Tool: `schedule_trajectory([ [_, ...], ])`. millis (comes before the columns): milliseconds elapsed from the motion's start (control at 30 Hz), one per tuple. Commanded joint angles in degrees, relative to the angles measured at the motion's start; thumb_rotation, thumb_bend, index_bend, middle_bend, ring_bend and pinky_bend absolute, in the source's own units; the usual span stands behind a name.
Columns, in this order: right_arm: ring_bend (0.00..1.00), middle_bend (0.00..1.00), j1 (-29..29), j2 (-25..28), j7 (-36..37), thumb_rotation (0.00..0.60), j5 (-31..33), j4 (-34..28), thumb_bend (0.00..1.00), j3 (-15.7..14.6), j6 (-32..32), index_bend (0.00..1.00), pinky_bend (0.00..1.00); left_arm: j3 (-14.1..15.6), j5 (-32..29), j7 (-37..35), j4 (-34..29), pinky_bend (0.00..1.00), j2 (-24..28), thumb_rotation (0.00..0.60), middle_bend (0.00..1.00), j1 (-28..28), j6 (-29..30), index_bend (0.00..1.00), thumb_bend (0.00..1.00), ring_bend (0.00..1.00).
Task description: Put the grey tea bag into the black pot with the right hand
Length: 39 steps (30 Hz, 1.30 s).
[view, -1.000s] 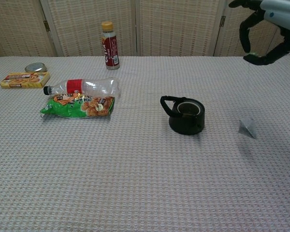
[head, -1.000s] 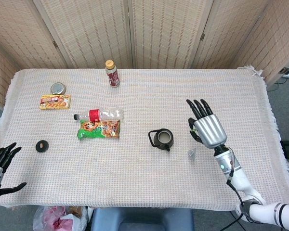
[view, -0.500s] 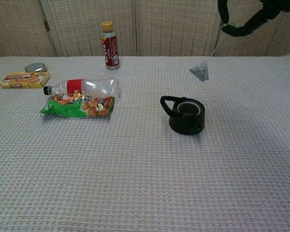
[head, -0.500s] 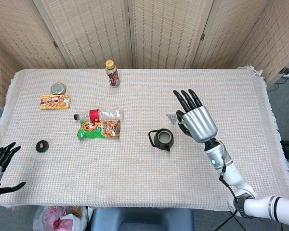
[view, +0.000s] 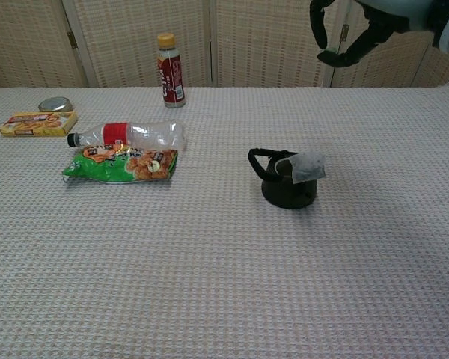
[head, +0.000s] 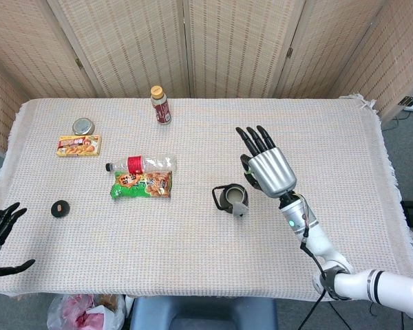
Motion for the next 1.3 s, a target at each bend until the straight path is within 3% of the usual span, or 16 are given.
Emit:
schedule_trajectory([
  [33,0.0,0.03,0.8,-0.7,0.2,0.6,0.7,0.9,0.28,0.0,-0.6,0.62,0.0,-0.1,-0.1,-0.6,0.2,0.0,0.1,0.6,0.0,0.0,0.0,0.0,0.17,0.0],
  [700,0.0,0.03,3.3,-2.2,0.1,0.6,2.4,2.2,0.28,-0.2,-0.9,0.62,0.0,0.0,0.0,-1.9,0.8,0.0,0.3,0.6,0.0,0.2,0.4,0.0,0.17,0.0],
  [1100,0.0,0.03,4.6,-3.2,-0.8,0.6,2.5,3.0,0.28,-1.3,-1.5,0.62,0.0,0.1,0.4,-2.7,1.1,0.0,0.4,0.6,0.0,0.3,0.9,0.0,0.17,0.0],
  [1300,0.0,0.03,3.5,-4.0,-0.8,0.6,2.8,4.5,0.28,-3.4,-1.1,0.62,0.0,0.1,0.7,-3.7,1.7,0.0,0.4,0.6,0.0,0.7,1.6,0.0,0.17,0.0],
])
